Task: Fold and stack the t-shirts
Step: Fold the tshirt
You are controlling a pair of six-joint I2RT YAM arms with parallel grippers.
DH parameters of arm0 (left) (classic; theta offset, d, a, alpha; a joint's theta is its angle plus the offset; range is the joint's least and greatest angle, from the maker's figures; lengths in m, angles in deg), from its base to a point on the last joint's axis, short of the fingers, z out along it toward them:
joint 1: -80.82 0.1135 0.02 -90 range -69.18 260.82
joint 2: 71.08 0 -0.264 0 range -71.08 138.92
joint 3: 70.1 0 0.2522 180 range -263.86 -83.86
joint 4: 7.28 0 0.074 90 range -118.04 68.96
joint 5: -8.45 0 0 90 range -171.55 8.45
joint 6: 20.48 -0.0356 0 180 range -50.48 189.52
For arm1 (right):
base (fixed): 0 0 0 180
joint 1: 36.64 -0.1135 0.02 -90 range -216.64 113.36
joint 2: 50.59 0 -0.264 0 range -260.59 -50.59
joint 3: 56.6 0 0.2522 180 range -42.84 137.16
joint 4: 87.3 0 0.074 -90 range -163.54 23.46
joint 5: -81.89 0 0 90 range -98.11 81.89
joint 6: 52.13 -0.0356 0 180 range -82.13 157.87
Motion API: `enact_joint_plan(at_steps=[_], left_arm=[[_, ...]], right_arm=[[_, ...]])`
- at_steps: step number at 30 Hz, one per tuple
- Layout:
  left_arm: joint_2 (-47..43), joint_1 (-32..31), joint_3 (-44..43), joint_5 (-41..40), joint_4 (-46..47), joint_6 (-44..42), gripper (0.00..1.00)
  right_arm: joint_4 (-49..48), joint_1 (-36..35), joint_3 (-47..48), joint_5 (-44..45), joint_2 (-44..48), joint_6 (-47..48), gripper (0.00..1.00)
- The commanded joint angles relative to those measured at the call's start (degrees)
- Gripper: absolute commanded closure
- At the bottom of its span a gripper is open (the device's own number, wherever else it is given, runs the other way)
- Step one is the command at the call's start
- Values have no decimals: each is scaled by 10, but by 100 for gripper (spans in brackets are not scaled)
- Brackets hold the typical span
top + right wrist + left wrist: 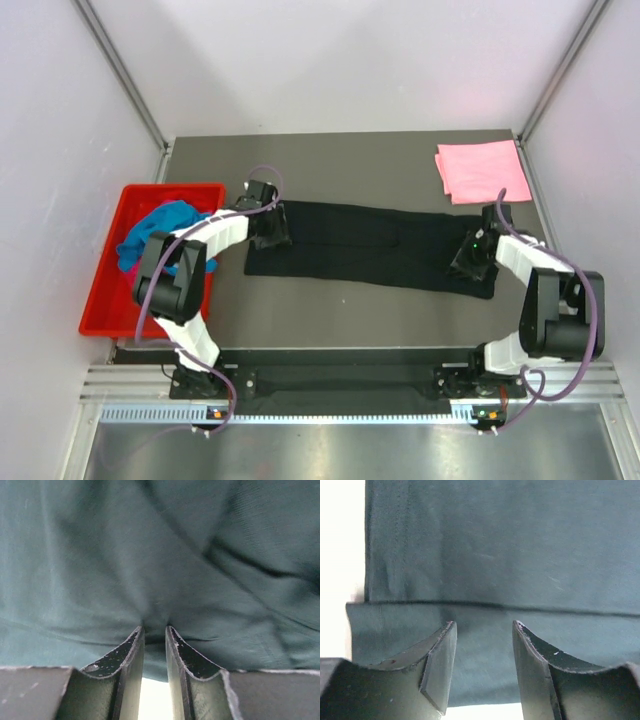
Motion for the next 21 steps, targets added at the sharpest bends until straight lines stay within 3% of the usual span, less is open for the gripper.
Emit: enact_joint_plan(at_steps=[1, 8, 12, 16, 21], left_arm=[[27, 3, -2, -7, 56, 22, 47], [8, 5, -58, -46, -17, 42, 47], [-26, 6, -103, -27, 4, -15, 45], [46, 10, -190, -98, -59, -68, 42], [120, 37, -250, -94, -93, -112, 44]], right_arm=[[-11, 13, -32, 84, 24, -26, 75], [-11, 28, -43, 137, 47, -12, 76], [4, 28, -19, 110, 80, -3, 75], [21, 28, 8, 95, 96, -2, 72], [23, 28, 38, 73, 90, 2, 71]])
